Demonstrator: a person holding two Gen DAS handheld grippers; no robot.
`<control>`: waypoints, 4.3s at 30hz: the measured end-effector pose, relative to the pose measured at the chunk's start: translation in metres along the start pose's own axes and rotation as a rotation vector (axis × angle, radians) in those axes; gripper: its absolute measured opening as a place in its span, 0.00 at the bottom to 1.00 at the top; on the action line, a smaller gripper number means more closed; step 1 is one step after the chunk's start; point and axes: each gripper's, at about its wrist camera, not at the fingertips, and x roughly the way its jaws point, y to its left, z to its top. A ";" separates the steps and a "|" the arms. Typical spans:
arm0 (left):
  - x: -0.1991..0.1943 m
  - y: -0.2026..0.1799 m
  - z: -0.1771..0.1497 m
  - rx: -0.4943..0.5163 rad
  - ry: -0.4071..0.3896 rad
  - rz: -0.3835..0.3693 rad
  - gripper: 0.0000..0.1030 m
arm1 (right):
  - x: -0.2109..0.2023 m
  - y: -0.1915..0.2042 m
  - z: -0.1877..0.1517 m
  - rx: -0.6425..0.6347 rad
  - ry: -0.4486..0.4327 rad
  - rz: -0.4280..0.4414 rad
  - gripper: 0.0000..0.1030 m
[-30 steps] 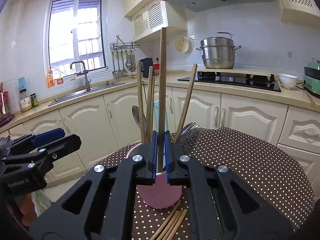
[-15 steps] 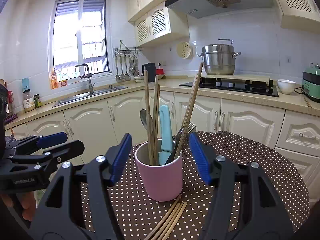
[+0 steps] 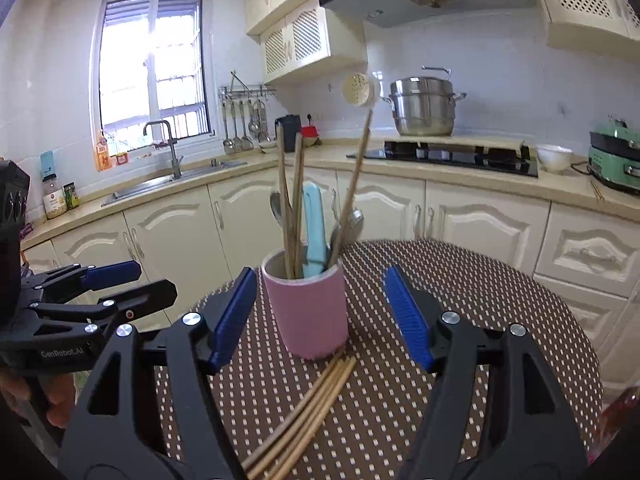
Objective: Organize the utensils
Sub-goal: 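Move both open tools back over the remaining chopsticks, then grasp a wooden chopstick with the left tool beside the pink cup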
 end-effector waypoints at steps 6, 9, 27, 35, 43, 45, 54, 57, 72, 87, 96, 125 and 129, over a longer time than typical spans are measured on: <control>0.006 -0.015 -0.013 0.015 0.082 -0.026 0.71 | -0.005 -0.011 -0.026 0.022 0.063 -0.026 0.66; 0.011 -0.022 -0.021 0.024 0.132 -0.048 0.71 | -0.005 -0.017 -0.036 0.043 0.096 -0.035 0.67; 0.057 -0.031 -0.058 -0.068 0.432 -0.106 0.71 | -0.001 -0.038 -0.068 0.135 0.223 -0.054 0.68; 0.076 -0.034 -0.069 -0.083 0.518 -0.151 0.71 | 0.017 -0.043 -0.072 0.151 0.314 -0.045 0.68; 0.093 -0.045 -0.077 -0.058 0.552 -0.121 0.71 | 0.027 -0.049 -0.076 0.188 0.359 -0.035 0.68; 0.096 -0.048 -0.077 -0.043 0.556 -0.107 0.71 | 0.025 -0.050 -0.076 0.193 0.356 -0.031 0.68; 0.114 -0.065 -0.072 0.025 0.579 -0.032 0.71 | 0.025 -0.059 -0.078 0.221 0.362 -0.025 0.68; 0.117 -0.060 -0.070 0.019 0.586 -0.036 0.70 | 0.027 -0.062 -0.078 0.226 0.374 -0.023 0.68; 0.134 -0.066 -0.059 0.092 0.595 0.038 0.54 | 0.036 -0.065 -0.081 0.238 0.404 -0.025 0.68; 0.097 -0.030 -0.076 -0.130 0.556 -0.093 0.07 | 0.056 -0.040 -0.083 0.049 0.519 -0.028 0.68; 0.081 0.012 -0.087 -0.256 0.541 -0.054 0.06 | 0.069 -0.022 -0.079 -0.017 0.590 -0.071 0.68; 0.129 0.023 -0.060 -0.280 0.608 -0.102 0.13 | 0.178 -0.014 -0.038 -0.061 0.875 -0.112 0.67; 0.141 0.017 -0.051 -0.278 0.618 -0.119 0.25 | 0.193 -0.006 -0.033 -0.092 0.880 -0.104 0.49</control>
